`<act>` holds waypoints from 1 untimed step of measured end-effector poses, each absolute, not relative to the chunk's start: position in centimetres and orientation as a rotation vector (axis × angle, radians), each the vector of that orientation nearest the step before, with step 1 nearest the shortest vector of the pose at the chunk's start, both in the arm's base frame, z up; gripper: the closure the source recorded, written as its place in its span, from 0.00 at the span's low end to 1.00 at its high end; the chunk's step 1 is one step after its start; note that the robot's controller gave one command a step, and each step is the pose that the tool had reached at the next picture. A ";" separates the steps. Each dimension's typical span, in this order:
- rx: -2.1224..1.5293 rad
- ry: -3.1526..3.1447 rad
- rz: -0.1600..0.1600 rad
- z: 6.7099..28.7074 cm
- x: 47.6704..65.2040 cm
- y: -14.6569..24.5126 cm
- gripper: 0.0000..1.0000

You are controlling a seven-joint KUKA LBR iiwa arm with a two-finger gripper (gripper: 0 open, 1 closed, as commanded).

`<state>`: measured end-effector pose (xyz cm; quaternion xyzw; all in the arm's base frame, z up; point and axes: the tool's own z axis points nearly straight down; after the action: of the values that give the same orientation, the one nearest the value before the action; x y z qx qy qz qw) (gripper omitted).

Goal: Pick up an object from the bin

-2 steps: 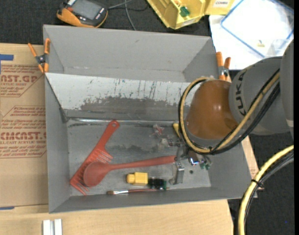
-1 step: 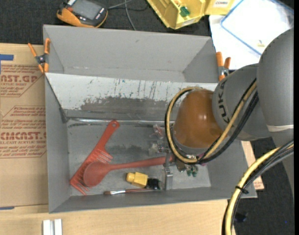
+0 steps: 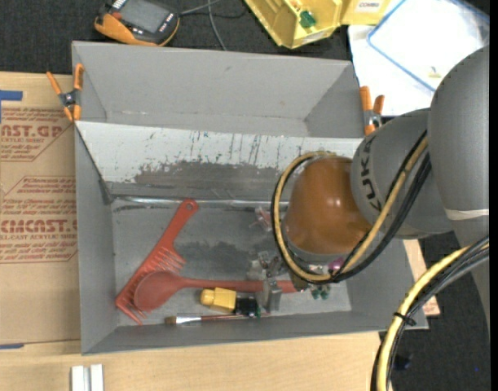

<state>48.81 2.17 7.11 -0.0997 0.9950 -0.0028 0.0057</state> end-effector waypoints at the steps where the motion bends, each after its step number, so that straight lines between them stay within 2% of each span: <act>1: -0.312 3.114 -0.009 7.1 48.8 2.2 1.00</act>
Offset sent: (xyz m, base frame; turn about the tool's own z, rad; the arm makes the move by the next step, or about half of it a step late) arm -0.0001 -0.0001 0.0673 0.0001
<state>48.81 2.17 7.11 -0.0997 0.9950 -0.0028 0.0058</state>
